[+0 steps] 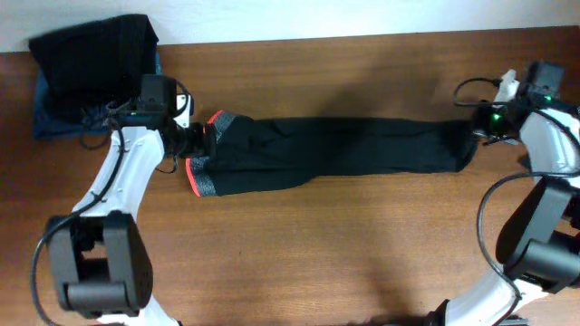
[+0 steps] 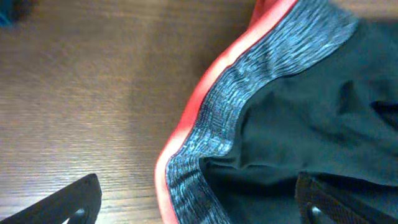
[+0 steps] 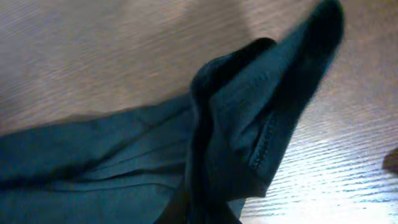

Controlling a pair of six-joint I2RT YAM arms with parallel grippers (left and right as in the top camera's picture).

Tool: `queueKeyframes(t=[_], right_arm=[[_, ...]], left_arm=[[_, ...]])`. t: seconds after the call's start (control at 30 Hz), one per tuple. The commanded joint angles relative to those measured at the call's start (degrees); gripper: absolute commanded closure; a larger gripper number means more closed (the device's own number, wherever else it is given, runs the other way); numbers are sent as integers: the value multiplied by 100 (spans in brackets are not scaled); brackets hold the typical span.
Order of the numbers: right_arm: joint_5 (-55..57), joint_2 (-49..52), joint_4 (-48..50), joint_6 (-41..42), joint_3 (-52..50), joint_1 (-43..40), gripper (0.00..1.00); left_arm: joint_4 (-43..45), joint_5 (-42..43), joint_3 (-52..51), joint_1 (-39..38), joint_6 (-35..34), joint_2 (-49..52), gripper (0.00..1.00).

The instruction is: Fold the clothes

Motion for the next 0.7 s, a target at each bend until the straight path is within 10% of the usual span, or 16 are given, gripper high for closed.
queueKeyframes(t=[0.0, 0.67], right_arm=[[299, -310, -72, -251, -26, 354, 96], [-608, -555, -1016, 575, -28, 2000, 96]], left_arm=[[-39, 46, 15, 2, 26, 339, 1], [-63, 44, 15, 4, 28, 378, 1]])
